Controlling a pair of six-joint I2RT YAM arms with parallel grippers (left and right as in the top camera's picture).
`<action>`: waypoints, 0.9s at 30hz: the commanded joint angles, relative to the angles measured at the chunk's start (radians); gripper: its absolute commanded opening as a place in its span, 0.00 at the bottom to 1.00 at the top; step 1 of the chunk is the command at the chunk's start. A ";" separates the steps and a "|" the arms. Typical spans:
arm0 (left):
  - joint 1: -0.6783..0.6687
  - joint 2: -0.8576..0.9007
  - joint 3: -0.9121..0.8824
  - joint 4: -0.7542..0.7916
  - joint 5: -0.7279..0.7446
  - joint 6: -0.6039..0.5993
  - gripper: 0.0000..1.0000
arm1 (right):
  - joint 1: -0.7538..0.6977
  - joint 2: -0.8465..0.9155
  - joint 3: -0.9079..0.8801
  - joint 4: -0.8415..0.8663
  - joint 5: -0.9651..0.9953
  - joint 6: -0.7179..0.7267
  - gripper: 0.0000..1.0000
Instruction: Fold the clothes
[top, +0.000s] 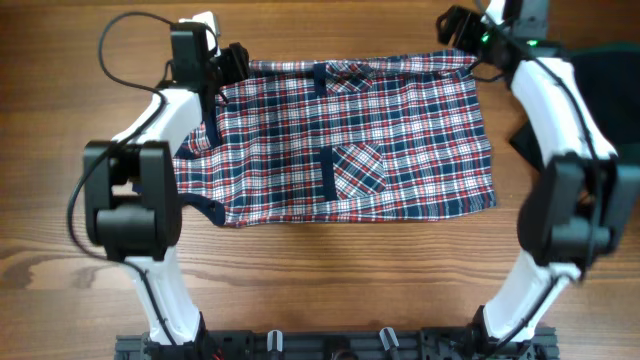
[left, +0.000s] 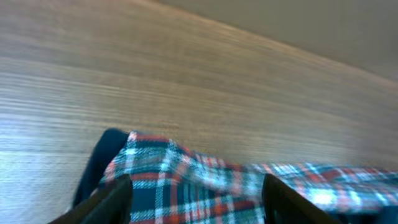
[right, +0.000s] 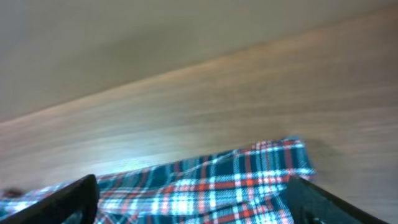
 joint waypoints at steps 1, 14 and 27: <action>0.005 -0.154 0.002 -0.082 -0.004 0.102 0.59 | 0.067 -0.074 0.020 -0.099 0.047 -0.144 0.94; -0.128 -0.053 0.001 -0.268 0.000 0.126 0.04 | 0.202 0.167 0.007 -0.134 0.116 -0.087 0.23; -0.207 -0.108 0.002 -0.714 0.064 0.093 0.04 | 0.202 0.093 0.007 -0.578 0.283 0.099 0.04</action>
